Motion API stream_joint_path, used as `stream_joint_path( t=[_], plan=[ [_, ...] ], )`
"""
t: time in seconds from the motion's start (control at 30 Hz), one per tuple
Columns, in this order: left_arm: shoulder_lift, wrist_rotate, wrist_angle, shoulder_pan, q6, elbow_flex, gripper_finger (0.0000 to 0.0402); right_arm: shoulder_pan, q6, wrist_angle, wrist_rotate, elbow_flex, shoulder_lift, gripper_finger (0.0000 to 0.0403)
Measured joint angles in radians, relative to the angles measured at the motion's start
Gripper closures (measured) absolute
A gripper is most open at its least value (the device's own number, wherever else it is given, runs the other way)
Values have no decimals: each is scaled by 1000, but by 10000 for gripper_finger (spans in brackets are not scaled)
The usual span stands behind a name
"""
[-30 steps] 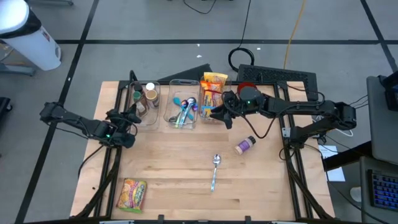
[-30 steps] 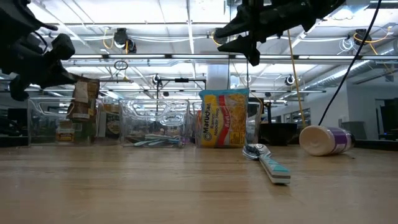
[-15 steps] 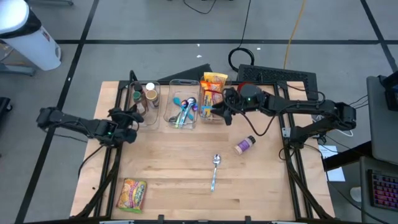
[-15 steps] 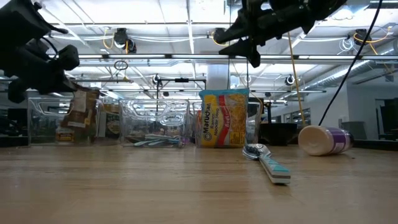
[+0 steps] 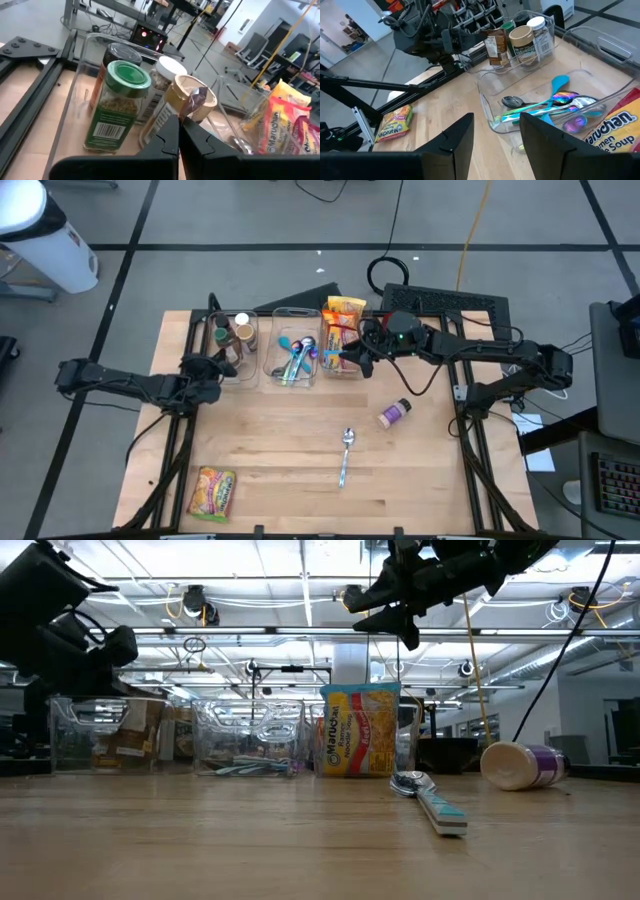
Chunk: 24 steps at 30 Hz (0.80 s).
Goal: Pick & Place Food Item
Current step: Put the orange spice pack into the left transparent bin
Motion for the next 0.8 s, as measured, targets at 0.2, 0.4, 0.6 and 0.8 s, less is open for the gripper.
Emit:
stream_joint_path(
  t=[0.2, 0.4, 0.6, 0.8],
  plan=[
    [0, 45, 7, 35, 15, 0, 397, 0, -1, -3, 0, 0, 0, 254],
    [0, 50, 7, 65, 7, 0, 382, 0, -18, -6, -1, 0, 0, 259],
    [0, 72, 7, 79, -8, 0, 329, 0, -23, -8, -3, 0, 0, 259],
    [0, 99, 20, 81, -9, 0, 283, 0, -27, -8, -3, 0, 0, 259]
  ],
)
